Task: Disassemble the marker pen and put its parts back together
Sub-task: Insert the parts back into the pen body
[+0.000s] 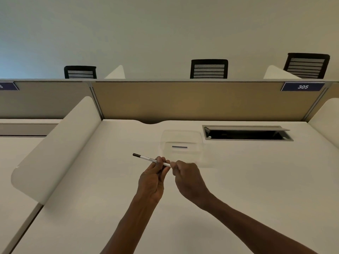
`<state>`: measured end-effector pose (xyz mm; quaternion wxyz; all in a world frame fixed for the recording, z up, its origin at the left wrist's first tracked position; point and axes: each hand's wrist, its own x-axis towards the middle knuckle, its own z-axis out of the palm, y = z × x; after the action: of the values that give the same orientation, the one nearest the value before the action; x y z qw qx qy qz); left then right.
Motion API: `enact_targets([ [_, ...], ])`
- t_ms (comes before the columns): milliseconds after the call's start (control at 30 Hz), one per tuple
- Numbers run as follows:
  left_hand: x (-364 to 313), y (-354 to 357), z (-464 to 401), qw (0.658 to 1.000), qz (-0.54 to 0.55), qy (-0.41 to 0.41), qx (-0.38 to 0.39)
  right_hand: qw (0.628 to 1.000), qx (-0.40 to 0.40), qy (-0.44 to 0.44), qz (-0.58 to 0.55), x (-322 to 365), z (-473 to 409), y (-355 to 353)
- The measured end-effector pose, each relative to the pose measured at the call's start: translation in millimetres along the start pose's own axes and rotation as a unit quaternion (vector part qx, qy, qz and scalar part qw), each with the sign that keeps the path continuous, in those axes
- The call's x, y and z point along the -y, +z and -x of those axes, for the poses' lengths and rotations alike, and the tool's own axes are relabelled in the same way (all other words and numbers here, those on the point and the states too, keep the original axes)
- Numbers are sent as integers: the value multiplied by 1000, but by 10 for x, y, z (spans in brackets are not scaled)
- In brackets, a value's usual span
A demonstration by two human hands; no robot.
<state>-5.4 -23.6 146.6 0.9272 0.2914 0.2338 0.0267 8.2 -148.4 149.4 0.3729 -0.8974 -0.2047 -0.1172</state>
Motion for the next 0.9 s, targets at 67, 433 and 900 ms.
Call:
enact_targets([
  [67,6,-16,-8,1000,-3,4,7,998,9,44,-43,34,-14,6],
  [433,27,-52,-56,999,-21,20,22,910,83,304,-267,171,-75,-69],
  [900,77,92,-50,994,59,-96,-15,999,-2,41,-2,10,-140,-49],
])
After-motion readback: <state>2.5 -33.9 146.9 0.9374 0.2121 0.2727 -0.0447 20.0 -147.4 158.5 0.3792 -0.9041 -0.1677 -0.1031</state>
